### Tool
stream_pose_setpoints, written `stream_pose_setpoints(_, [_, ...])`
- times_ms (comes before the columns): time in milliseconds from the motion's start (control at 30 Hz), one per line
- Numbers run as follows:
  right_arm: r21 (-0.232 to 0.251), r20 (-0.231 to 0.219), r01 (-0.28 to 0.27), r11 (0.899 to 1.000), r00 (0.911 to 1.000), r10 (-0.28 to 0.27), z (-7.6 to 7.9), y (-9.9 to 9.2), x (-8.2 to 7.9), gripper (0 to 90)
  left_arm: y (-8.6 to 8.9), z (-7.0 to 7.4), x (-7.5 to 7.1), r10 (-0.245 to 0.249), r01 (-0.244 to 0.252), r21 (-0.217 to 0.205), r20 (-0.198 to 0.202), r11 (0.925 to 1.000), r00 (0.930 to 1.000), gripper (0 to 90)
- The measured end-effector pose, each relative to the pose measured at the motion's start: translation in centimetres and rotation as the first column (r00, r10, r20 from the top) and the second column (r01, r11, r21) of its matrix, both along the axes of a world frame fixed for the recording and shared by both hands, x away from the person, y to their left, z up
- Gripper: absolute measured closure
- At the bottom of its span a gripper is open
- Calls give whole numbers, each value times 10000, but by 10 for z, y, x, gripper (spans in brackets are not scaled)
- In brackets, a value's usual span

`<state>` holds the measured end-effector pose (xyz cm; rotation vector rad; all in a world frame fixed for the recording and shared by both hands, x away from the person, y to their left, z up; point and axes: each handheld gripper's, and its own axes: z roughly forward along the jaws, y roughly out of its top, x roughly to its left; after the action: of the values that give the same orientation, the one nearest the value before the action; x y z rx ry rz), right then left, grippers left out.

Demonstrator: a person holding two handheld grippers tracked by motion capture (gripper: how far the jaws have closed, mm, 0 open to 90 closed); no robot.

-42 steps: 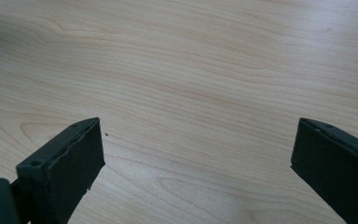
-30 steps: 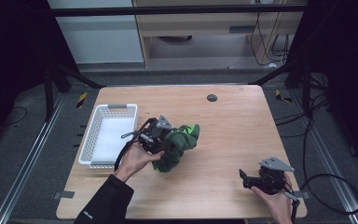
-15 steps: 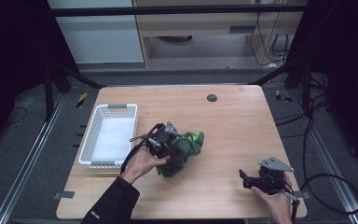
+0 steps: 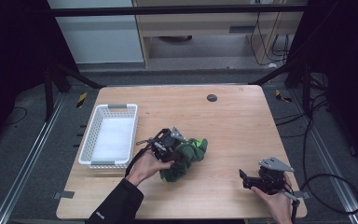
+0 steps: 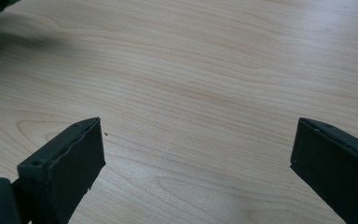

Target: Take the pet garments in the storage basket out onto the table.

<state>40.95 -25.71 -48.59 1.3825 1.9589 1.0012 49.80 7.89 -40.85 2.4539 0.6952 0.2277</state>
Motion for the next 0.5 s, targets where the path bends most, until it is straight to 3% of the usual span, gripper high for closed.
stream_pose_setpoints(233, [-42, -23, -21, 10000, 10000, 21, 0, 0, 0, 28, -5, -11, 0, -126, 128, 97, -269, 9999, 9996, 723])
stream_pose_setpoints(500, [-45, -30, -36, 10000, 10000, 36, -1, 0, 1, 28, -7, -18, 0, -351, 367, 328, -483, 9988, 9982, 611])
